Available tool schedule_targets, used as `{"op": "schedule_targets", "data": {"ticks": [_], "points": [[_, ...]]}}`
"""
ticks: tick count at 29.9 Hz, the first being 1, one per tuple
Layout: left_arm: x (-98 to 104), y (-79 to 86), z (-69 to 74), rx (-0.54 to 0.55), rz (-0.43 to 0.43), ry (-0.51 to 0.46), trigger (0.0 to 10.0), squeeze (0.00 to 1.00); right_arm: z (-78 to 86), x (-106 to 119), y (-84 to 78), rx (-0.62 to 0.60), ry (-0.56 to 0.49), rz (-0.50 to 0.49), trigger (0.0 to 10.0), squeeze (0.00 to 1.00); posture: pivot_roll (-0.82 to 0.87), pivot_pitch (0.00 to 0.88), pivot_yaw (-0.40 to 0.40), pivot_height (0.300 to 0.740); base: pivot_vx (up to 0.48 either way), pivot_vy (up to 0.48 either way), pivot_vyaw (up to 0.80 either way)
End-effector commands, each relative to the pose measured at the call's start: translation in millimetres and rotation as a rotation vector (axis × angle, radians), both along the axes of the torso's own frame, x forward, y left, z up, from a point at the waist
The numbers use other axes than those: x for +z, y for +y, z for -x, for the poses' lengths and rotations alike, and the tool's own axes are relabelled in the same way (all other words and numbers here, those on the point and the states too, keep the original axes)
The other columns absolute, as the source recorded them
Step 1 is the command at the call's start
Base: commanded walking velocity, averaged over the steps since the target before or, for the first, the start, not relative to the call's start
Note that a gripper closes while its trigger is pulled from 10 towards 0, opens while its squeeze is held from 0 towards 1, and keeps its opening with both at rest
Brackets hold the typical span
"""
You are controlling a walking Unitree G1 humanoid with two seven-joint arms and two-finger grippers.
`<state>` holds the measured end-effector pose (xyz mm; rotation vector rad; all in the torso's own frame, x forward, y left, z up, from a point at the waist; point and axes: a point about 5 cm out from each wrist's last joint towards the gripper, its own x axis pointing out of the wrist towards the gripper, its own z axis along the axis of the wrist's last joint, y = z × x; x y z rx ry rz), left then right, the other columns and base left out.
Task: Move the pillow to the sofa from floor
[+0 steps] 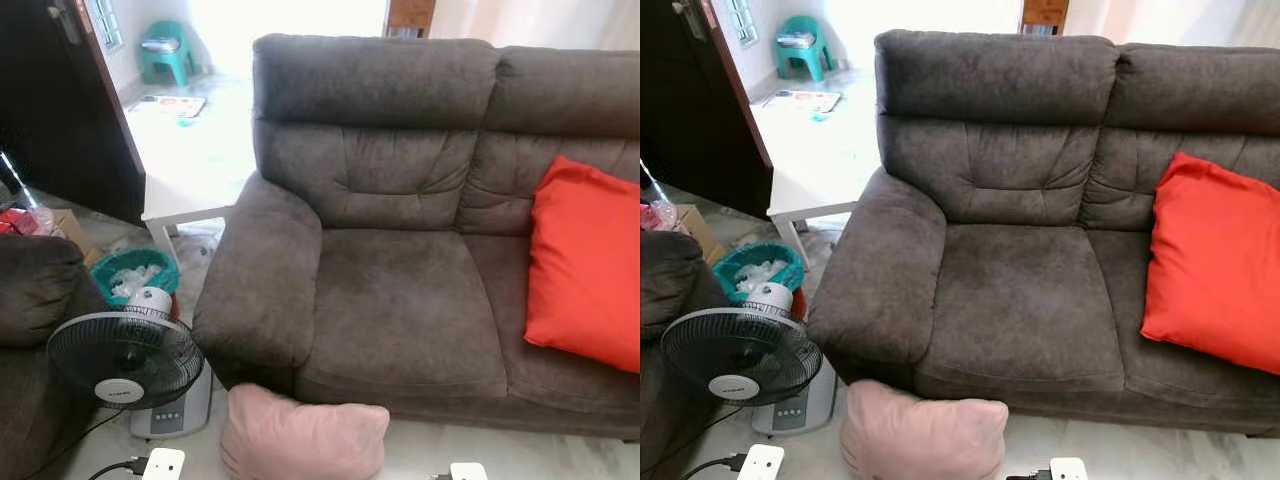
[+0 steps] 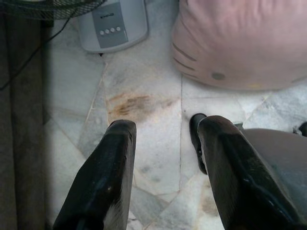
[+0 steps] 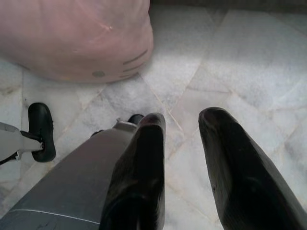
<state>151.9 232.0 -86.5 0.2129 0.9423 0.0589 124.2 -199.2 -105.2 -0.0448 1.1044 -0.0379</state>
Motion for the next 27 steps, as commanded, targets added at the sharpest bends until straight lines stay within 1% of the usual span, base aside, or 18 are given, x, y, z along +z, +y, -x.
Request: {"op": "schedule_targets", "data": {"ticks": [1,14,27], "points": [[-0.9,1.6,3.3,0.001,-0.009,0.008,10.0,0.0,-1.5,0.5,-0.9,0.006,-0.001,0.003,10.0,0.0,0.09,0.0,-0.04,0.74,0.304,0.0,0.0],[-1.0,1.4,3.4,-0.002,-0.011,0.006,10.0,0.0,-1.2,0.5,-1.5,0.008,0.002,0.005,10.0,0.0,0.09,0.0,-0.041,0.74,0.334,0.0,0.0],[0.1,0.5,2.0,-0.014,-0.005,-0.014,10.0,0.0,-0.8,0.4,-1.6,0.013,0.004,0.005,10.0,0.0,0.09,0.0,-0.041,0.74,0.0,0.0,0.0]]}}
